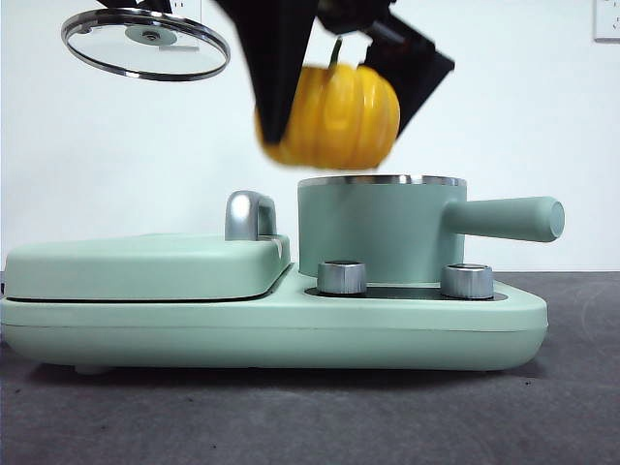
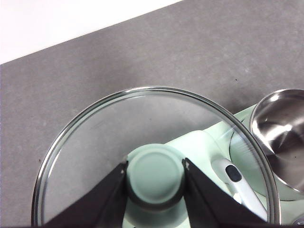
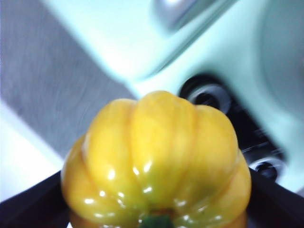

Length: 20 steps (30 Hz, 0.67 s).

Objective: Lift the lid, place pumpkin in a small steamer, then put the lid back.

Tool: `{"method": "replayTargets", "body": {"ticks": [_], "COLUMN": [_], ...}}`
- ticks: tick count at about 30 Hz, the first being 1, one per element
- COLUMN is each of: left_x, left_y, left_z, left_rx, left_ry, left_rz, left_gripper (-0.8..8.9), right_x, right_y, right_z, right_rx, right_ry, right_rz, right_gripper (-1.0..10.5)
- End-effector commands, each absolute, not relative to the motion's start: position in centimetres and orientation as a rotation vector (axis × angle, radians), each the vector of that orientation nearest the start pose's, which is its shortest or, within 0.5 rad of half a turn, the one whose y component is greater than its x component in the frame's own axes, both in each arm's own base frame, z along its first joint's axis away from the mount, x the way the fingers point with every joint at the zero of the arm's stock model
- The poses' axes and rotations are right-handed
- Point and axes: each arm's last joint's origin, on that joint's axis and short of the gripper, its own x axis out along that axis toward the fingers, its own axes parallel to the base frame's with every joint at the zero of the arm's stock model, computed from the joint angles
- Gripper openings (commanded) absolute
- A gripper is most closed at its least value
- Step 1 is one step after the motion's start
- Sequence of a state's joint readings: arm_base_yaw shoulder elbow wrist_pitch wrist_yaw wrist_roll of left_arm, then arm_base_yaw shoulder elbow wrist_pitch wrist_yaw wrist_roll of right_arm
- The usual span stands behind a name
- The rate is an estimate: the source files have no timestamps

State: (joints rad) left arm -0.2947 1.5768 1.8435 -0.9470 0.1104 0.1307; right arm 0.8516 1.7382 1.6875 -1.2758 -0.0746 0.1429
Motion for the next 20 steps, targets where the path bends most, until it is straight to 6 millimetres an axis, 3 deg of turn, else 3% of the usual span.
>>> {"method": "replayTargets", "body": {"ticks": [1,6,9,14,20], "left_x": [30.1,30.1,30.1,30.1,30.1], "left_y": [-9.6,-9.6,-9.6,-9.8,-9.8], "left_z": [44.1,44.1,44.1,44.1,44.1], "left_rx": [0.177,0.173,0.170,0.151,0.148], "left_ry": [0.596,0.597,0.598,0.600,0.602], "left_rz": [-0.441,-0.440,-0.440,-0.484,-0.485], "left_gripper": [1.18,1.18,1.18,1.18,1.18], "right_x": [23.8,27.5,29.8,33.5,36.3], "right_y": [24.8,22.9,22.0,21.1,20.9], "right_z": [33.1,34.6,34.4,32.9,29.9], "right_rx": [-0.392,-0.335,-0.306,-0.280,-0.276], "right_ry": [1.246,1.176,1.162,1.183,1.249], "right_rz": [0.690,0.609,0.571,0.512,0.477], "right_gripper": [4.1,4.1,4.1,4.1,4.1]}}
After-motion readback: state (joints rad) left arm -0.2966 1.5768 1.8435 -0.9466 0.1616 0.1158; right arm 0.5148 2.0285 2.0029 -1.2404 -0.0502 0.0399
